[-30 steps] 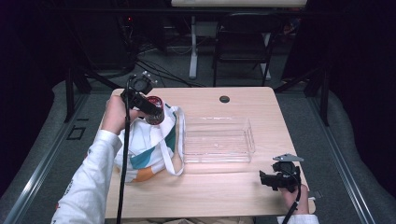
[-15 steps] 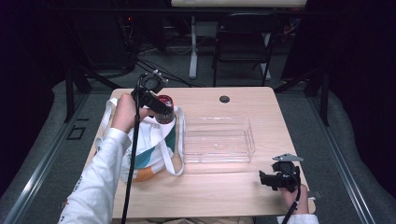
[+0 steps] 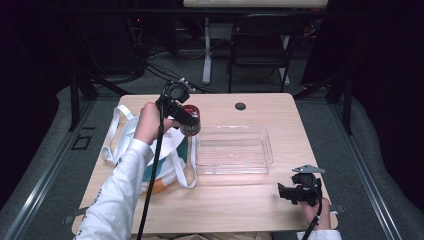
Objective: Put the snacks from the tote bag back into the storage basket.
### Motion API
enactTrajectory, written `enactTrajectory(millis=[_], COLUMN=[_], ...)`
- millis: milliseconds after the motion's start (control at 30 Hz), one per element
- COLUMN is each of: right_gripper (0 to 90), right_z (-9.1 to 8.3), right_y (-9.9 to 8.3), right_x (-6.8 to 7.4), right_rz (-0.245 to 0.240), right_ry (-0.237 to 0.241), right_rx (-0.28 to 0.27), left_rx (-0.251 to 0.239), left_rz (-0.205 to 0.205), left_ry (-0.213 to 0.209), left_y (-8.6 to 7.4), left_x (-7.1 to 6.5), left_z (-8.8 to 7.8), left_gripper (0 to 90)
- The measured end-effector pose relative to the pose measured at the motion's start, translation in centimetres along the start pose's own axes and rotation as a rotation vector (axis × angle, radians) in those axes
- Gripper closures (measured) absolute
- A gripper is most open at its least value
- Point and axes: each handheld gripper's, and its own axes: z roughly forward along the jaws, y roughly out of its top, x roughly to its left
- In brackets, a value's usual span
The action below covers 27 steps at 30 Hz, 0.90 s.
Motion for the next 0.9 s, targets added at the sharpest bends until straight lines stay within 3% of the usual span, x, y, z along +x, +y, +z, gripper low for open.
enactTrajectory(millis=[400,900], right_gripper=[14.1,14.1], right_z=[0.0,-0.2], right_y=[0.0,-0.2], right_x=[0.0,-0.1], right_rz=[-0.001,0.006], right_ry=[0.001,-0.002], right_rx=[0.004,0.006], left_rx=[-0.007,0.005], left_rz=[0.011,0.014], left_ry=[-0.064,-0.1], left_y=[0.7,0.5], left_x=[-1.7,-3.0], left_z=[2.2,3.9], left_gripper=[25.8,25.8])
